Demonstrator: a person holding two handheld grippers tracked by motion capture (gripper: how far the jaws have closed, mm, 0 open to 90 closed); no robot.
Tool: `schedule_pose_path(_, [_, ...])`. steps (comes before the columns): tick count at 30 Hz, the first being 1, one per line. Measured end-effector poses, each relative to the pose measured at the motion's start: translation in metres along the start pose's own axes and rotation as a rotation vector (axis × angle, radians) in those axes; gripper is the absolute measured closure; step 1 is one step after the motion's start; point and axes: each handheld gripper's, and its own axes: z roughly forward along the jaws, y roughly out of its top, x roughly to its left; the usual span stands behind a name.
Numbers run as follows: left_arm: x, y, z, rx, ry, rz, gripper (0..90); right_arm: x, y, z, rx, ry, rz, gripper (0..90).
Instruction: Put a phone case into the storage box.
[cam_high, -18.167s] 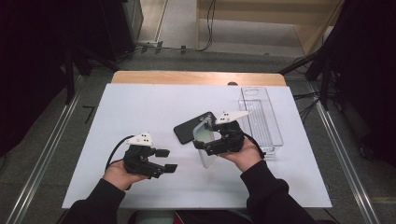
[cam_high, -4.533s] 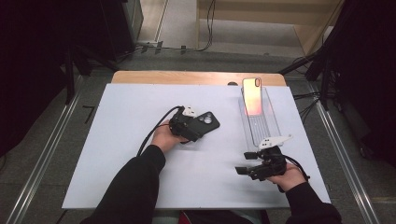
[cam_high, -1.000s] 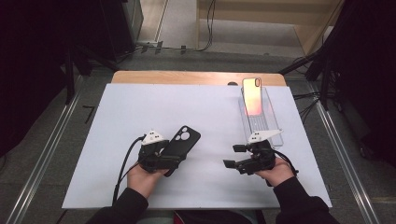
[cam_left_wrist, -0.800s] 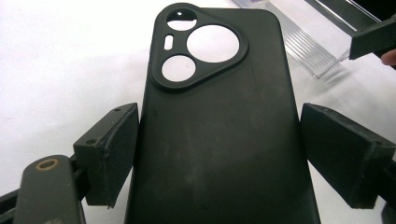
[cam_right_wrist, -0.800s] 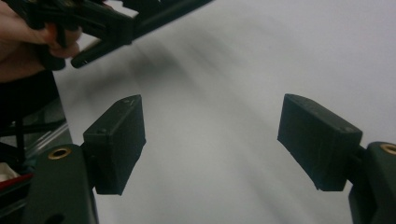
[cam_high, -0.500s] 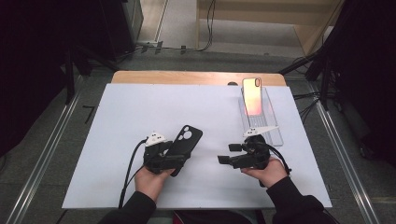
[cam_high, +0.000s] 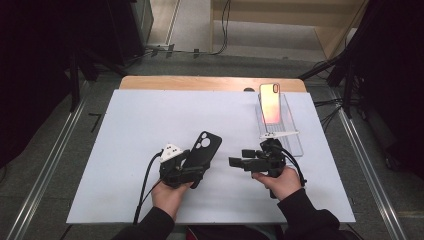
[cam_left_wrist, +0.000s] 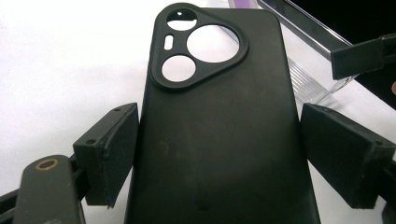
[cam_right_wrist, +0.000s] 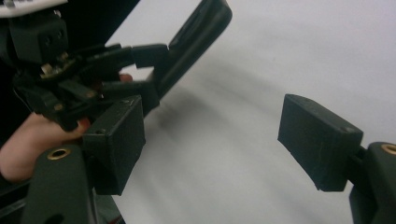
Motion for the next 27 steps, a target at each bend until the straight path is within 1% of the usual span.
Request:
schedule_pose_path(4, [-0.003,0.000,0.001,-0.035,-0.001,-0.001,14.8,0.005,0.005,0.003,-0.013,-0.006,0.008,21.2])
schedule_pose_path(6, [-0.004,-0.001,0.002,-0.057,-0.025,-0.002,14.8,0.007,0.008,0.003,-0.025,-0.005,0.023,21.2])
schedule_pose_path(8, [-0.005,-0.003,0.003,-0.074,-0.020,0.003,14.8,0.008,0.011,0.003,-0.040,-0.003,0.023,21.2])
schedule_pose_path(10, [-0.006,-0.004,0.005,-0.077,-0.019,0.008,14.8,0.010,0.014,0.004,-0.050,-0.008,0.022,21.2])
schedule_pose_path(12, [-0.007,-0.005,0.006,-0.083,-0.013,0.012,14.8,0.010,0.016,0.005,-0.050,-0.018,0.015,21.2])
schedule_pose_path(14, [-0.008,-0.005,0.007,-0.088,-0.019,0.001,14.8,0.010,0.018,0.006,-0.052,-0.023,0.017,21.6])
schedule_pose_path(17, [-0.009,-0.006,0.009,-0.086,-0.047,-0.041,14.8,0.009,0.021,0.007,-0.056,-0.031,0.027,21.7])
schedule_pose_path(18, [-0.010,-0.006,0.009,-0.083,-0.050,-0.050,14.8,0.008,0.022,0.008,-0.057,-0.033,0.031,21.7])
schedule_pose_path(22, [-0.014,-0.006,0.010,-0.088,-0.055,-0.038,14.8,0.007,0.025,0.008,-0.074,-0.041,0.037,22.1])
schedule_pose_path(25, [-0.016,-0.007,0.012,-0.095,-0.044,-0.022,14.8,0.006,0.027,0.008,-0.089,-0.041,0.048,22.5])
schedule_pose_path(26, [-0.017,-0.007,0.012,-0.093,-0.043,-0.023,14.8,0.006,0.028,0.008,-0.093,-0.042,0.052,22.9])
schedule_pose_path(27, [-0.017,-0.008,0.012,-0.093,-0.032,-0.015,14.8,0.006,0.029,0.008,-0.096,-0.039,0.054,23.0])
